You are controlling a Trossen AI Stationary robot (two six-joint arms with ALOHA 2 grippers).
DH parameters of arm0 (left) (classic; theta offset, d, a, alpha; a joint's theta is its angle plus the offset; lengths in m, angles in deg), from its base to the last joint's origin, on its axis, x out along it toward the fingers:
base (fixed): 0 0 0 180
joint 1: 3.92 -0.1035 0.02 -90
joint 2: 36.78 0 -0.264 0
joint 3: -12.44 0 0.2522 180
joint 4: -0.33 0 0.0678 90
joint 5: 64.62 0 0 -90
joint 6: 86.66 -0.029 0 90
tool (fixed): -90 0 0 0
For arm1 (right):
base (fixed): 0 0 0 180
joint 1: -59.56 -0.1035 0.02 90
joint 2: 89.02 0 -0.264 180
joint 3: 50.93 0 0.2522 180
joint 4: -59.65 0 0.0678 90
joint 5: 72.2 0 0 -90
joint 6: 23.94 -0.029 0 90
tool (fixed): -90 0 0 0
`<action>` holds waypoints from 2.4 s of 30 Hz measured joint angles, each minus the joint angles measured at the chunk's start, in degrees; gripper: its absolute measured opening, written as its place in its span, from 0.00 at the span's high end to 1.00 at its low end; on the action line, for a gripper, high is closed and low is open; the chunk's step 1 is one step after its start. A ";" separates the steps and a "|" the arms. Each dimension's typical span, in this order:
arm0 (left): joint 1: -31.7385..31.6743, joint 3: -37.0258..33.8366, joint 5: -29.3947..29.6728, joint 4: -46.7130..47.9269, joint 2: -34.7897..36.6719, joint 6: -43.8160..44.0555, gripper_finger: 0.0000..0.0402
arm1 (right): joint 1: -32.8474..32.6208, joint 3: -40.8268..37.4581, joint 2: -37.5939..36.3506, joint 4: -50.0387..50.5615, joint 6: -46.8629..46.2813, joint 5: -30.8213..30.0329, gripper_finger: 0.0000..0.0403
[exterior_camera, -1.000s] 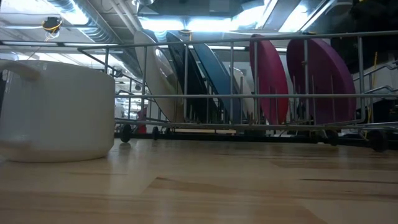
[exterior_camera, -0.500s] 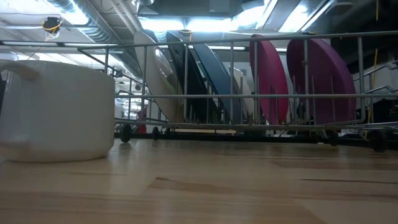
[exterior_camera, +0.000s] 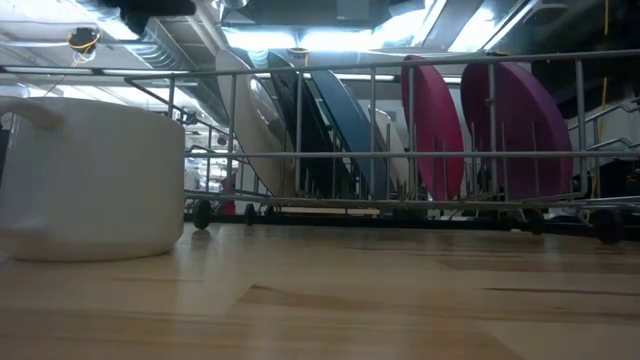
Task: Sort dishes
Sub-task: Return to Home Position
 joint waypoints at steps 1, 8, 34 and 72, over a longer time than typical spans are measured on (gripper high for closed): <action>0.12 -2.40 0.06 -1.55 2.25 -0.19 0.98 | 0.00 -0.17 -0.16 -0.37 0.58 0.06 0.69; 0.16 -14.50 0.10 -7.88 15.67 -1.53 0.98 | 0.00 -0.57 -0.18 0.07 1.20 1.32 0.69; 0.13 -34.16 0.03 -18.09 36.01 -8.23 0.98 | 0.00 -25.24 -0.27 -40.46 8.46 8.88 0.69; 0.11 -34.82 -0.03 -10.77 35.84 -1.60 0.98 | 0.00 -32.90 -0.27 -43.16 4.89 10.98 0.69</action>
